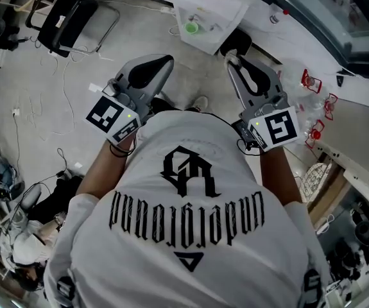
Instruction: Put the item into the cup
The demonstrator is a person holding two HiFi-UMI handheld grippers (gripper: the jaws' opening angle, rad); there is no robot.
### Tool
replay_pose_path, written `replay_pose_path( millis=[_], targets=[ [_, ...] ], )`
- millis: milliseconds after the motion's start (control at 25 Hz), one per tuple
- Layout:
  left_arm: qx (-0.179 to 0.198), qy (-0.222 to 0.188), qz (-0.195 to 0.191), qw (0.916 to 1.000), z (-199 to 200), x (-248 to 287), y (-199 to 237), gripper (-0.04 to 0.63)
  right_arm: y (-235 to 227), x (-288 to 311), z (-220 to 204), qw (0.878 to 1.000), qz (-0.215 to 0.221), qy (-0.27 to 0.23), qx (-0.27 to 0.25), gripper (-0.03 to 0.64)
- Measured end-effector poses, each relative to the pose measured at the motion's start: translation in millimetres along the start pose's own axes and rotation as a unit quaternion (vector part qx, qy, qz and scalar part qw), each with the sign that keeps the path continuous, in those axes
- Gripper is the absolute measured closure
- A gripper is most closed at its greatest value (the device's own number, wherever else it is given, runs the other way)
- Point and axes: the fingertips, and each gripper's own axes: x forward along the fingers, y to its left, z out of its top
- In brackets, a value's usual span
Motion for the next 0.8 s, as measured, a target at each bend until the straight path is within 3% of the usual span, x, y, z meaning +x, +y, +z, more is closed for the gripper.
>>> replay_pose_path(
  millis=[800],
  targets=[
    [-0.004, 0.039, -0.062, 0.9973, -1.2, 28.2, 94.7, 0.581, -31.3, 75.4, -23.2, 0.995, -0.072, 0.034, 0.058, 0.538]
  ],
)
